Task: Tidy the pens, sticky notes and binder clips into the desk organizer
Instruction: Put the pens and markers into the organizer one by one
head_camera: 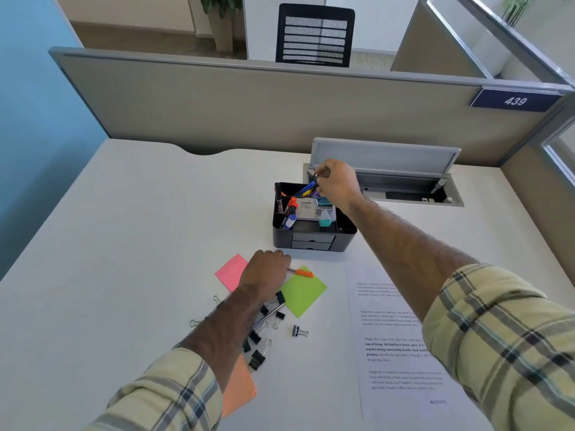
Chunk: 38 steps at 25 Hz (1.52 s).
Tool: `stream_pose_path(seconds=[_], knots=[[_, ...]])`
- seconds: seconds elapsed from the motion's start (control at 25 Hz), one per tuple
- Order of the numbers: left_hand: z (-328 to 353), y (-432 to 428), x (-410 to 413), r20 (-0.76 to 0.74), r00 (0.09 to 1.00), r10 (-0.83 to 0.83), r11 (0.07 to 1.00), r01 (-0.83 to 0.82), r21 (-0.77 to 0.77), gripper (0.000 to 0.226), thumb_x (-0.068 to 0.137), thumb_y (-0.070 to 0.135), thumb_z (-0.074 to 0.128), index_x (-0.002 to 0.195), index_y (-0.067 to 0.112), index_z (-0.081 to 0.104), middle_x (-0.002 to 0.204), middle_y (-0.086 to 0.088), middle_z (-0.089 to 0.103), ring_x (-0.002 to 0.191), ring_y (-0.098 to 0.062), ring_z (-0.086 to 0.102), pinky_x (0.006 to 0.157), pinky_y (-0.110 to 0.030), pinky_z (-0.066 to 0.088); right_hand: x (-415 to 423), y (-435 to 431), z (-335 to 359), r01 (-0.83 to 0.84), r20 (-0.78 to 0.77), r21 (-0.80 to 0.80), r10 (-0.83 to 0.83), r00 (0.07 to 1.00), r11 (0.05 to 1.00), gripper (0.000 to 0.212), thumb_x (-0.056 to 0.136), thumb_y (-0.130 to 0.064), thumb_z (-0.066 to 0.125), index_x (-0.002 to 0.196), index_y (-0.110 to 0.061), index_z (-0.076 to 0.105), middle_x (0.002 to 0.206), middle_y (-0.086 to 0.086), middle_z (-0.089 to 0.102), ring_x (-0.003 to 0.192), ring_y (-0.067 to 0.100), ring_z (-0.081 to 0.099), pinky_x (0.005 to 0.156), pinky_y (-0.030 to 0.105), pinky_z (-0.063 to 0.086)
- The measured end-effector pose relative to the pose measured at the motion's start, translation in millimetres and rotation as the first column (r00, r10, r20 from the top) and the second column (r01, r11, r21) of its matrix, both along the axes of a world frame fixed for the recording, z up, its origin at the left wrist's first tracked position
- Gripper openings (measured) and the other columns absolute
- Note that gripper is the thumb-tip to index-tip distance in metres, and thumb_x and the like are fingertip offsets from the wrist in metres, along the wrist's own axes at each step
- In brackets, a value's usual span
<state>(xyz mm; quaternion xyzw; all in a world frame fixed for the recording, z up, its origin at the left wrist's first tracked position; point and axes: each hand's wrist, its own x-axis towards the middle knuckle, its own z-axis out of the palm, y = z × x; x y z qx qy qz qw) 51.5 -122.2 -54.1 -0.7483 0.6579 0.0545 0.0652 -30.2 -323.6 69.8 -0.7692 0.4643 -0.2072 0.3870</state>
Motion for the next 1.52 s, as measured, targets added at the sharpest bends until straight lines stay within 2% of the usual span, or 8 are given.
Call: stream_pose_path(seconds=[0.28, 0.48, 0.68, 0.84, 1.0, 1.2, 1.32, 1.52], knots=[[18.1, 18.5, 6.9, -0.416, 0.892, 0.180, 0.925, -0.297, -0.237, 0.007, 0.091, 0.021, 0.060, 0.094, 0.021, 0.067, 0.093, 0.006, 0.058, 0.084, -0.017, 0.056, 0.072, -0.030, 0.042, -23.0, 15.9, 19.1, 0.044, 0.052, -0.162, -0.036, 0.998, 0.986, 0.021, 0.099, -0.006, 0.054, 0.110, -0.014, 0.070, 0.105, 0.000, 0.071, 0.094, 0.014, 0.068, 0.087, 0.036, 0.059], [45.8, 35.1, 1.4, -0.701, 0.697, 0.151, 0.835, -0.470, -0.287, 0.009, 0.089, 0.019, 0.067, 0.086, 0.027, 0.063, 0.089, 0.017, 0.065, 0.082, -0.003, 0.056, 0.066, -0.017, 0.041, -36.8, 72.1, 25.6, -0.219, 0.009, -0.208, 0.226, 0.974, 0.953, 0.010, 0.091, -0.017, 0.066, 0.095, -0.021, 0.074, 0.079, -0.015, 0.068, 0.070, 0.000, 0.063, 0.071, 0.026, 0.055], [89.0, 29.6, -0.9, -0.819, 0.573, 0.036, 0.734, -0.571, -0.368, 0.013, 0.087, 0.018, 0.069, 0.083, 0.031, 0.066, 0.079, 0.027, 0.066, 0.072, 0.000, 0.058, 0.059, -0.008, 0.038, -39.8, 98.8, 31.2, -0.419, -0.024, -0.139, 0.420, 0.907, 0.897, 0.005, 0.086, -0.014, 0.076, 0.091, -0.012, 0.074, 0.085, -0.006, 0.071, 0.076, 0.003, 0.063, 0.074, 0.026, 0.054], [109.7, 18.4, 0.4, -0.834, 0.551, -0.007, 0.674, -0.613, -0.411, 0.010, 0.090, 0.022, 0.067, 0.096, 0.031, 0.069, 0.095, 0.021, 0.069, 0.081, -0.003, 0.062, 0.064, -0.013, 0.043, -35.6, 93.6, 42.8, -0.334, 0.068, -0.130, 0.344, 0.936, 0.934, 0.009, 0.086, -0.004, 0.071, 0.088, -0.012, 0.073, 0.075, -0.010, 0.069, 0.066, -0.002, 0.063, 0.065, 0.019, 0.054], [103.0, 22.7, 6.8, -0.804, 0.591, 0.073, 0.636, -0.648, -0.418, 0.019, 0.092, 0.019, 0.064, 0.109, 0.027, 0.067, 0.110, 0.014, 0.063, 0.088, -0.007, 0.062, 0.071, -0.019, 0.046, -31.5, 66.6, 52.7, -0.090, 0.105, -0.259, 0.120, 0.987, 0.962, 0.012, 0.091, -0.007, 0.065, 0.097, -0.015, 0.072, 0.090, -0.007, 0.069, 0.082, 0.007, 0.064, 0.073, 0.020, 0.051], [72.5, 53.4, 16.2, -0.775, 0.602, 0.193, 0.731, -0.615, -0.296, 0.017, 0.095, 0.019, 0.060, 0.107, 0.031, 0.065, 0.107, 0.016, 0.060, 0.085, -0.001, 0.060, 0.057, -0.008, 0.045, -18.6, 28.8, 42.9, 0.023, 0.059, -0.284, -0.007, 0.998, 0.959, 0.027, 0.095, 0.002, 0.050, 0.104, -0.014, 0.070, 0.103, -0.005, 0.065, 0.093, 0.009, 0.060, 0.078, 0.019, 0.049], [54.8, 73.7, 16.0, -0.735, 0.625, 0.262, 0.768, -0.596, -0.233, 0.019, 0.095, 0.019, 0.060, 0.110, 0.029, 0.064, 0.107, 0.016, 0.058, 0.081, 0.004, 0.058, 0.068, -0.016, 0.046, -6.6, 15.5, 28.5, 0.001, -0.029, -0.260, -0.009, 1.000, 0.966, 0.032, 0.094, 0.005, 0.045, 0.106, -0.014, 0.069, 0.100, -0.004, 0.063, 0.089, 0.011, 0.059, 0.063, 0.011, 0.040], [35.2, 101.1, 14.7, -0.634, 0.700, 0.329, 0.856, -0.504, -0.112, 0.011, 0.096, 0.022, 0.059, 0.105, 0.024, 0.065, 0.106, 0.013, 0.059, 0.077, -0.001, 0.057, 0.076, -0.026, 0.050, 18.0, 1.9, 8.4, -0.035, -0.125, -0.182, 0.012, 0.992, 0.983, 0.041, 0.089, 0.013, 0.040, 0.107, -0.012, 0.068, 0.106, 0.004, 0.065, 0.090, 0.017, 0.059, 0.059, 0.017, 0.043]])
